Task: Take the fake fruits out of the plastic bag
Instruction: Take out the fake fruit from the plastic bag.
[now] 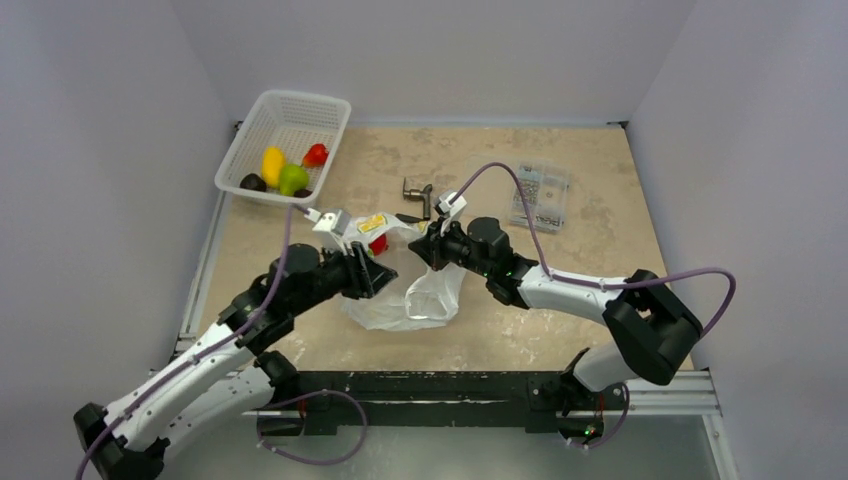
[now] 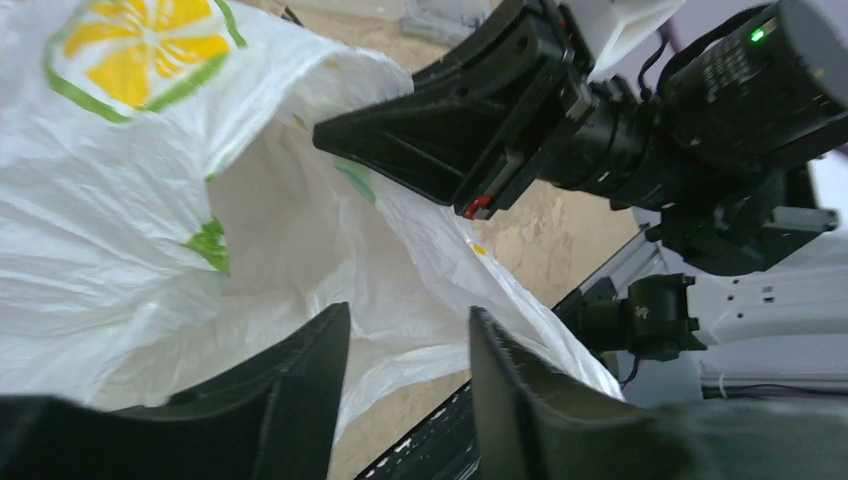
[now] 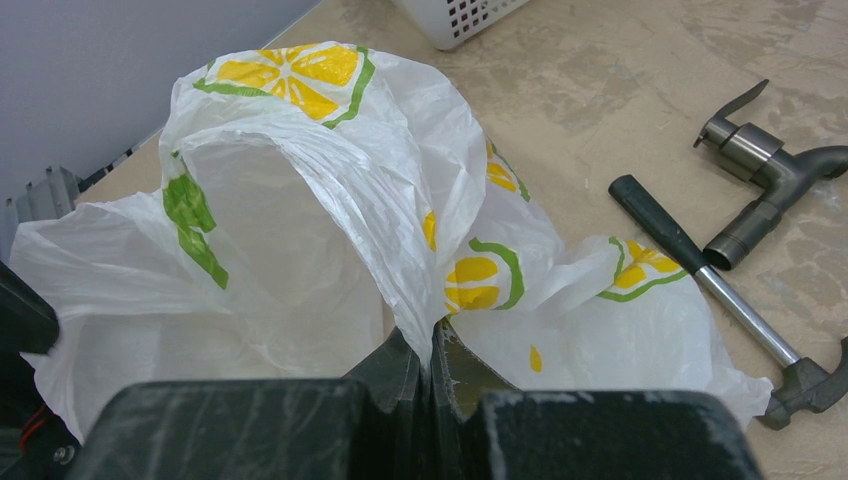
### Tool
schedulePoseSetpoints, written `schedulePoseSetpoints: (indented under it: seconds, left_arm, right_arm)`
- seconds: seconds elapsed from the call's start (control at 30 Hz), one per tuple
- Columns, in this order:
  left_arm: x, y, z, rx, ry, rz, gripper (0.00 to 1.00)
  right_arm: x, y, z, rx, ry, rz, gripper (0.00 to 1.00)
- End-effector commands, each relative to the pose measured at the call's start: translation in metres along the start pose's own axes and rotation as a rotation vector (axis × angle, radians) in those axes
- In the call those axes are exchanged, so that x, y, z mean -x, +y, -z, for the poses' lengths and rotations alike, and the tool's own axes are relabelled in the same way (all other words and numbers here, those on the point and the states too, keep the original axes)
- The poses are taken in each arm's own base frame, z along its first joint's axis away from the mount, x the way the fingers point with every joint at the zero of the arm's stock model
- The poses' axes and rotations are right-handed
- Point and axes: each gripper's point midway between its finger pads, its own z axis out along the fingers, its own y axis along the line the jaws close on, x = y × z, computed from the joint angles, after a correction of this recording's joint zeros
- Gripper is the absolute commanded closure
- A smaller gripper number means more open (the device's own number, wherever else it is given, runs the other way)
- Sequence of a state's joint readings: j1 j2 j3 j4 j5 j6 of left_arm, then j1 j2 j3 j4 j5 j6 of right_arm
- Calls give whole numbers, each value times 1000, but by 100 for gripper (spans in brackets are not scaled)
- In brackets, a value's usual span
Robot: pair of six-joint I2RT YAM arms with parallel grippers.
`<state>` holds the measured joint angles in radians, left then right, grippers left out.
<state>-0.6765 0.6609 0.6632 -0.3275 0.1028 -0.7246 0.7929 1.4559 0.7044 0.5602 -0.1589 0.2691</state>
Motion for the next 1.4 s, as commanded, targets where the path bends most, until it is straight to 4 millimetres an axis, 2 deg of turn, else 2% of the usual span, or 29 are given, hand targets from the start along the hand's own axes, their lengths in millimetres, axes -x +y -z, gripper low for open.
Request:
schedulePoseSetpoints:
  seconds: [0.0, 0.13, 0.2, 0.33, 0.6, 0.77, 0.9, 1.0, 1.07, 1.23, 1.37]
  left_arm:
    - [-8, 14, -37, 144, -51, -27, 65]
    - [-14, 43, -59, 323, -77, -63, 89]
    - [-12, 54, -68, 379, -104, -89, 94]
    - [-14, 73, -85, 473, -121, -123, 95]
    - [14, 120, -90, 793, -259, -155, 81]
    - [12, 146, -106, 872, -237, -107, 60]
    - [12, 154, -117, 869, -225, -48, 48]
    - [15, 160, -118, 891, -248, -13, 41]
    - [17, 158, -127, 851, -265, 8, 36]
    - [19, 156, -147, 796, -275, -12, 35]
    - [11, 155, -137, 802, -230, -12, 36]
  right_arm:
    - [21, 10, -5, 37, -51, 14, 100]
    - [23, 11, -3, 40, -56, 16, 100]
    - [24, 11, -2, 40, -60, 16, 100]
    - [26, 17, -2, 70, -62, 13, 100]
    - [29, 36, 2, 168, -64, -10, 100]
    - [28, 40, 2, 191, -60, -11, 100]
    - [28, 45, 2, 219, -59, -20, 100]
    - [27, 47, 2, 232, -55, -22, 100]
    - [27, 50, 3, 249, -54, -25, 100]
    - [27, 44, 1, 212, -43, -42, 100]
    - [27, 27, -1, 103, -20, -49, 100]
